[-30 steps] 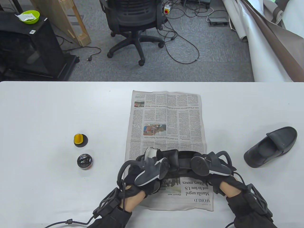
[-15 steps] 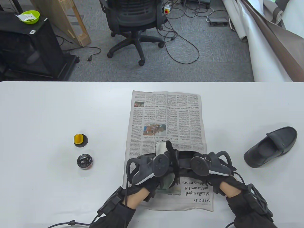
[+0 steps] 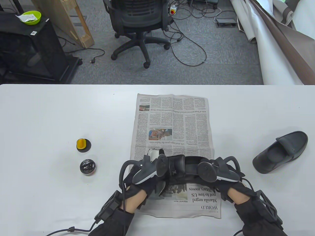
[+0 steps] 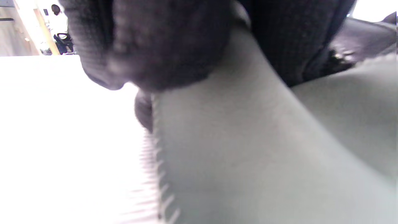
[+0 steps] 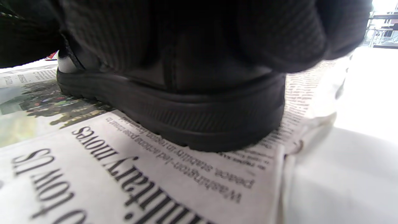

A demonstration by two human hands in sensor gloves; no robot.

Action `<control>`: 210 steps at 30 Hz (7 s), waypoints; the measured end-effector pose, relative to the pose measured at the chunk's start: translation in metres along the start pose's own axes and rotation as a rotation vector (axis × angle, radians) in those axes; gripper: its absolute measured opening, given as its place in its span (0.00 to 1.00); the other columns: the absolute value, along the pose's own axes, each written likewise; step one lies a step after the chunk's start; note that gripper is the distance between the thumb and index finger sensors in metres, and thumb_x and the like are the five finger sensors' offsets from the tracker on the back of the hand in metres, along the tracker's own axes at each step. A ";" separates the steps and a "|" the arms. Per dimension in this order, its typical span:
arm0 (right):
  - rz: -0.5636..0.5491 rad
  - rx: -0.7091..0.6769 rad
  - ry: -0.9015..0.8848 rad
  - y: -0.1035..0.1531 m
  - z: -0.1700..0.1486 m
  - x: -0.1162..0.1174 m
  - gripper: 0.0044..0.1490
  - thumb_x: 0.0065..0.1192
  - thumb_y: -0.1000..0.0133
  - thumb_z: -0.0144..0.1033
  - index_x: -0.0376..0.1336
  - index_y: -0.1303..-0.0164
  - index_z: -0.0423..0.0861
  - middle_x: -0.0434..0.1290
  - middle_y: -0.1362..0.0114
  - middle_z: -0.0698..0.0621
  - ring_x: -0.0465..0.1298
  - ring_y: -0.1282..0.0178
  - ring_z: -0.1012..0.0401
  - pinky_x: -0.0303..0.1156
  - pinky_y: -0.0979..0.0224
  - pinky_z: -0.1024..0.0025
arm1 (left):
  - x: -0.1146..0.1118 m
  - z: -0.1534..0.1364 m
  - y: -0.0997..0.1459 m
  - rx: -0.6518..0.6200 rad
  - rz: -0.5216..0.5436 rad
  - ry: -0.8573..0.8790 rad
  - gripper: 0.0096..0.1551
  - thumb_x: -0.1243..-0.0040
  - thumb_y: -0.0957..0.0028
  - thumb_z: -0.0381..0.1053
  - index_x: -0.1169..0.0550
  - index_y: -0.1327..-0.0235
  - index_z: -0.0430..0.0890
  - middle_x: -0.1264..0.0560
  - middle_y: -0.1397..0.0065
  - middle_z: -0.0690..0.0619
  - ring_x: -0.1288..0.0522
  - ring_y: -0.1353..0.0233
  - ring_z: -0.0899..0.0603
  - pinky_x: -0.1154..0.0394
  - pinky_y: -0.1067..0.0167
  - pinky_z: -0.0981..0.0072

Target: Dip and apply built-in sponge shoe polish on shoes

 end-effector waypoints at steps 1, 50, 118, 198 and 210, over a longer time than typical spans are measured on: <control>0.001 0.000 -0.002 0.000 0.000 0.000 0.26 0.66 0.60 0.61 0.73 0.64 0.53 0.73 0.44 0.52 0.79 0.65 0.58 0.77 0.40 0.54 | 0.000 -0.006 -0.002 0.016 -0.016 0.007 0.37 0.26 0.59 0.61 0.25 0.35 0.55 0.13 0.62 0.55 0.15 0.75 0.55 0.17 0.44 0.54; 0.006 -0.008 -0.010 -0.001 -0.001 0.001 0.25 0.66 0.60 0.61 0.73 0.64 0.53 0.73 0.44 0.52 0.79 0.65 0.58 0.77 0.40 0.54 | 0.033 0.031 -0.012 -0.066 0.153 0.032 0.35 0.29 0.57 0.62 0.25 0.35 0.54 0.13 0.63 0.56 0.15 0.76 0.56 0.16 0.44 0.55; 0.008 -0.011 -0.007 -0.001 0.000 0.001 0.26 0.66 0.60 0.61 0.73 0.64 0.53 0.73 0.44 0.52 0.79 0.65 0.58 0.77 0.40 0.54 | 0.019 0.046 -0.066 -0.193 -0.117 0.071 0.34 0.34 0.57 0.63 0.26 0.35 0.58 0.14 0.61 0.58 0.15 0.73 0.55 0.18 0.40 0.54; 0.017 0.003 0.008 -0.002 0.000 0.001 0.26 0.66 0.60 0.62 0.73 0.64 0.53 0.73 0.44 0.52 0.79 0.65 0.58 0.77 0.40 0.54 | 0.006 -0.020 0.010 0.079 0.055 -0.245 0.34 0.33 0.54 0.63 0.24 0.35 0.52 0.13 0.63 0.56 0.14 0.76 0.55 0.17 0.44 0.54; 0.017 -0.001 0.006 -0.002 0.000 0.001 0.26 0.66 0.60 0.61 0.73 0.64 0.53 0.73 0.44 0.52 0.79 0.65 0.58 0.77 0.40 0.54 | 0.009 0.062 0.021 -0.247 0.239 0.084 0.35 0.33 0.57 0.64 0.26 0.36 0.54 0.12 0.64 0.56 0.14 0.76 0.55 0.16 0.45 0.55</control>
Point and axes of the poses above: the tracker on the back of each hand, its own z axis roughly to the thumb side, its own y axis roughly from the fingertips to the wrist, x = y × z, the point moved 5 cm from there along -y, roughly from the wrist to the fingertips
